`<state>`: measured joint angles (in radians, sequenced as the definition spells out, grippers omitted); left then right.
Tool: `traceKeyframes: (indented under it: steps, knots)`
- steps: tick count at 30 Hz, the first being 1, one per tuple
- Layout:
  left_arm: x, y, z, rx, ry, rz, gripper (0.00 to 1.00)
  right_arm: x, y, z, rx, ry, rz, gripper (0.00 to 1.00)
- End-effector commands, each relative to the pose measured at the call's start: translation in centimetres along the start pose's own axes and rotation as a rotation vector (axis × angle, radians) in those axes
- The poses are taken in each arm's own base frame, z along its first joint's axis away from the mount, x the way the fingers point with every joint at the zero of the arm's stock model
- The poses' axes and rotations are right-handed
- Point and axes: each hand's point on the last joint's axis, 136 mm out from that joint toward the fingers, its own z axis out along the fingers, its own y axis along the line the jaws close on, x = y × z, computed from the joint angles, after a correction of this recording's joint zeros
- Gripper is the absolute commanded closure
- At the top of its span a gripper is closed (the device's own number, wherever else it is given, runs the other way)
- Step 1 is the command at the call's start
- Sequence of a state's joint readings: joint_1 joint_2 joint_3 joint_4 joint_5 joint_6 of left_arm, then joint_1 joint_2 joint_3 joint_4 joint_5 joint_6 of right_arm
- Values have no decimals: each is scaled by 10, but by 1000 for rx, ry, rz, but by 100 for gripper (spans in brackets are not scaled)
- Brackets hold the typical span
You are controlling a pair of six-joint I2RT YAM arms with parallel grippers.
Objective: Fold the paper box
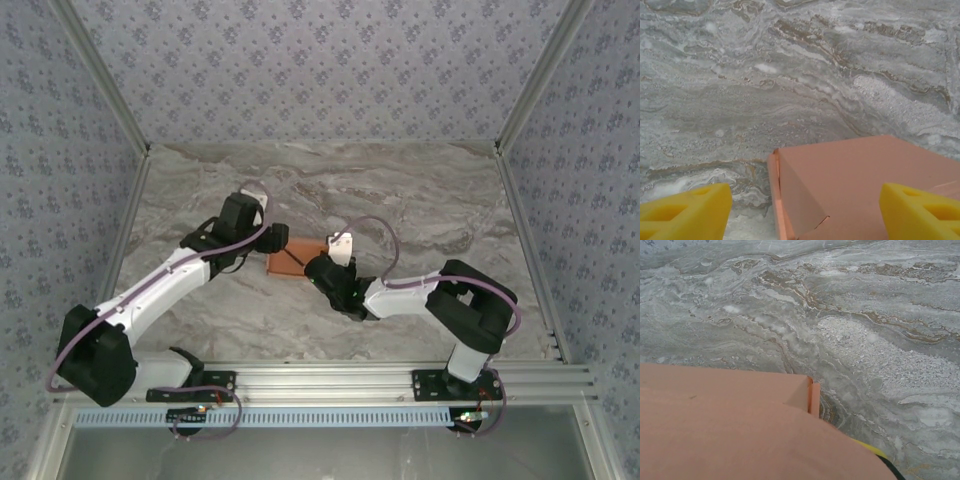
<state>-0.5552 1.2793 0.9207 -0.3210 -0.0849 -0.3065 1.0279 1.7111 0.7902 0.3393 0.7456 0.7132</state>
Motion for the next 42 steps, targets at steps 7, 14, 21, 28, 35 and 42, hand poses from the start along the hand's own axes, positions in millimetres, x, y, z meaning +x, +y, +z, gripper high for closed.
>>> traceKeyframes:
  steps: [7, 14, 21, 28, 35, 42]
  knots:
    - [32, 4, 13, 10, 78, -11, 24, -1, -4, 5, 44, -1, -41, 90]
    - [46, 8, 20, 4, 95, -23, 25, -2, -3, 5, 43, 3, -56, 85]
    - [49, 8, 23, 9, 98, -29, 25, -1, -2, -2, 35, 10, -90, 76]
    - [48, 7, 25, 13, 96, -30, 25, 8, -3, -17, 33, 29, -159, 66]
    - [45, 8, 26, 3, 88, -29, 26, -12, -6, -49, -45, 38, -263, 58]
    - [44, 7, 27, 7, 73, -41, 26, -54, 7, -57, -226, 104, -302, 44]
